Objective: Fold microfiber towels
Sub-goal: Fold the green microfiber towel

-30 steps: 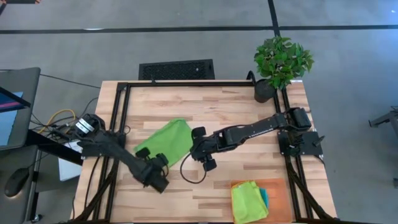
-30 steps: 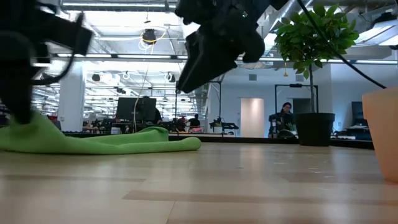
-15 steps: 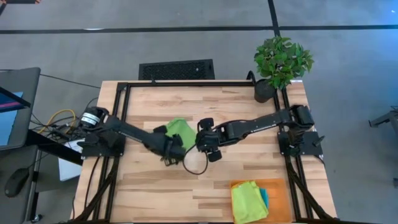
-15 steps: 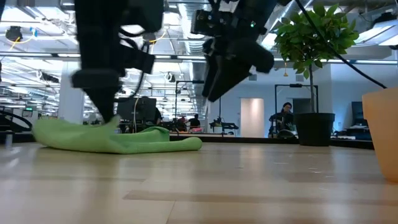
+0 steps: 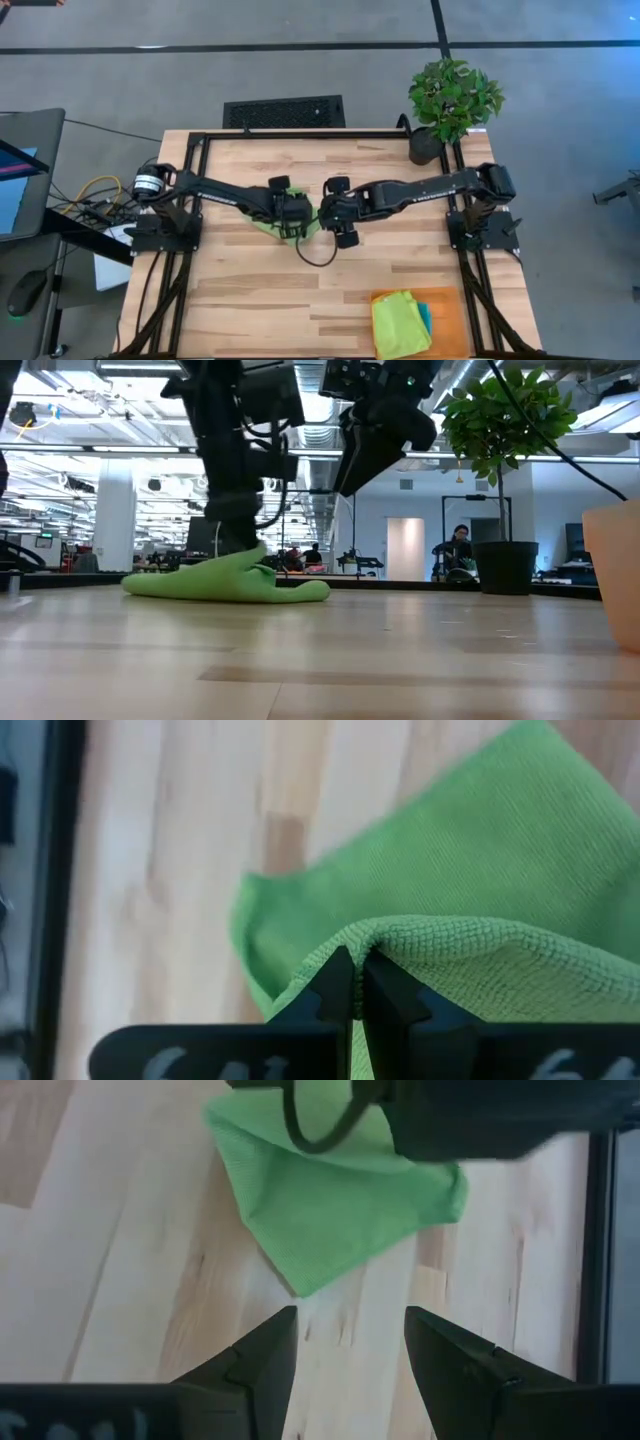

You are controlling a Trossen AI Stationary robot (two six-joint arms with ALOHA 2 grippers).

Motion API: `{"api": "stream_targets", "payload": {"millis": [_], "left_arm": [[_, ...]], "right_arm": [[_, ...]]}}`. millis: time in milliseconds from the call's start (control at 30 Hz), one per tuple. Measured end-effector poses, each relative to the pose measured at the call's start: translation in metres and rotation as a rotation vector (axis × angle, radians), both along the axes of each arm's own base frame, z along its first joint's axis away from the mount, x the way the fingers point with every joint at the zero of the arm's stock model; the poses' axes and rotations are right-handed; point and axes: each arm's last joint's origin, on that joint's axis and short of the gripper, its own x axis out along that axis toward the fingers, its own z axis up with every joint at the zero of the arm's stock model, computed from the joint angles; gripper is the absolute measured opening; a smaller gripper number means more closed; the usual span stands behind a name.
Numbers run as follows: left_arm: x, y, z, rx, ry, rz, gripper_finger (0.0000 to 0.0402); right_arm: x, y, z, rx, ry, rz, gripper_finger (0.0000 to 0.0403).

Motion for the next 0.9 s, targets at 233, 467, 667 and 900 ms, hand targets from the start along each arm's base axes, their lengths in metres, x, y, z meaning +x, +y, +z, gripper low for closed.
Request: {"api": "stream_targets", "payload": {"millis": [233, 467, 667, 900], "left_arm": [[0.009, 0.008, 0.003, 0.060, -0.020, -0.118, 0.0000], [0.020, 0.009, 0.009, 0.116, -0.084, -0.227, 0.0000], [0.024, 0.014, 0.010, 0.051, -0.136, -0.267, 0.0000], [0.025, 0.014, 0.010, -0.025, -0.152, -0.308, 0.0023]], "right_arm": [[-0.001, -0.009, -0.001, 0.007, 0.013, -0.037, 0.0210], [-0.003, -0.016, -0.002, 0.009, 0.035, -0.065, 0.0210], [-0.003, -0.015, -0.002, 0.008, 0.044, -0.060, 0.0210], [-0.003, -0.015, -0.002, 0.008, 0.044, -0.060, 0.0210]]}}
